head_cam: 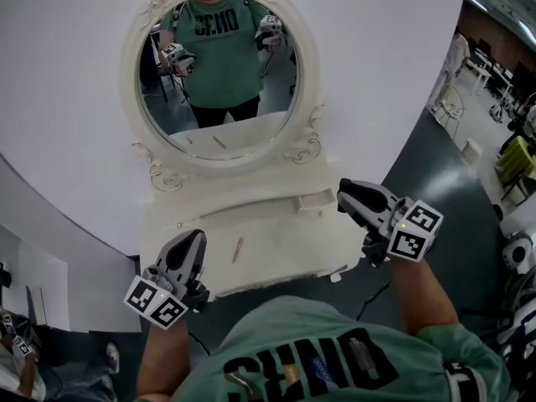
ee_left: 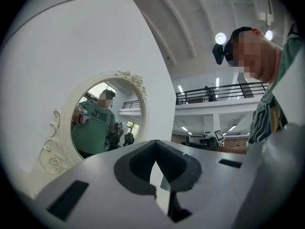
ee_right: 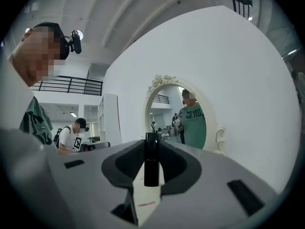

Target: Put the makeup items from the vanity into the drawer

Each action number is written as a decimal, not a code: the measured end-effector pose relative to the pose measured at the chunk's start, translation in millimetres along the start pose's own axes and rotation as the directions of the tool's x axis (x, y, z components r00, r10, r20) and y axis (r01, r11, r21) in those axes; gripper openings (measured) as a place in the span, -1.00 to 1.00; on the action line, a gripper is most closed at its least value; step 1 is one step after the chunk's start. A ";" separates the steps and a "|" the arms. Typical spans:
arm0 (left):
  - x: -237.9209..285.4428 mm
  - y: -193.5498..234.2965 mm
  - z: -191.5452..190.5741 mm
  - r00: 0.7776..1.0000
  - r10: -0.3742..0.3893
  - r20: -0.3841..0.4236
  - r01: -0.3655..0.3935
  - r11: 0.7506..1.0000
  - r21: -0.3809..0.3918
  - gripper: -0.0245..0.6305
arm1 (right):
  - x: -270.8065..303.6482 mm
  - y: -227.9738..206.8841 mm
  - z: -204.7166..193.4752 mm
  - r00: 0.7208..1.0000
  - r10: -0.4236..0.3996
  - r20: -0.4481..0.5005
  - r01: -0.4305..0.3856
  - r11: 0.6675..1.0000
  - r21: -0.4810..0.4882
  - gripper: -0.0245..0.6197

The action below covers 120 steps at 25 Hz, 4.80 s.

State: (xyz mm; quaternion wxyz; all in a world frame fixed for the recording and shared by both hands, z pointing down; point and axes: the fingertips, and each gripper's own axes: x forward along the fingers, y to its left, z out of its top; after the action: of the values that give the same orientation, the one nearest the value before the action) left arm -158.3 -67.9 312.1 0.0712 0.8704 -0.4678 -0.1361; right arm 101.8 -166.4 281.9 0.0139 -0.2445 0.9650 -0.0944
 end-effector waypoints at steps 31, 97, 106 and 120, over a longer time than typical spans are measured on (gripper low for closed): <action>152.1 16.7 -224.5 0.960 -0.161 -0.230 0.121 0.977 -0.176 -0.90 | 87.2 -224.2 -279.6 0.751 -0.103 -0.653 -0.158 0.931 -0.329 -0.61; 127.5 3.1 -251.6 0.967 -0.160 -0.198 0.113 0.968 -0.226 -0.90 | 102.6 -229.8 -335.4 0.543 -0.152 -0.826 -0.422 0.801 -0.424 -0.47; 87.7 14.5 -164.3 0.987 -0.083 -0.138 0.063 0.987 -0.148 -0.90 | 103.5 -162.9 -215.7 0.753 -0.099 -0.651 -0.287 0.840 -0.460 -0.52; 12.0 20.9 -17.1 0.997 0.033 -0.075 -0.033 0.999 -0.008 -0.90 | 68.0 -36.6 -45.0 0.950 -0.005 -0.312 -0.126 0.909 -0.398 -0.62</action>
State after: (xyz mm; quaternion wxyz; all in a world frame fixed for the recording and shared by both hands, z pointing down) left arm -163.4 -89.4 331.6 0.0951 0.8667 -0.4785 -0.1042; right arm 55.9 -222.3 334.3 -0.1850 -0.1940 0.9604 0.0756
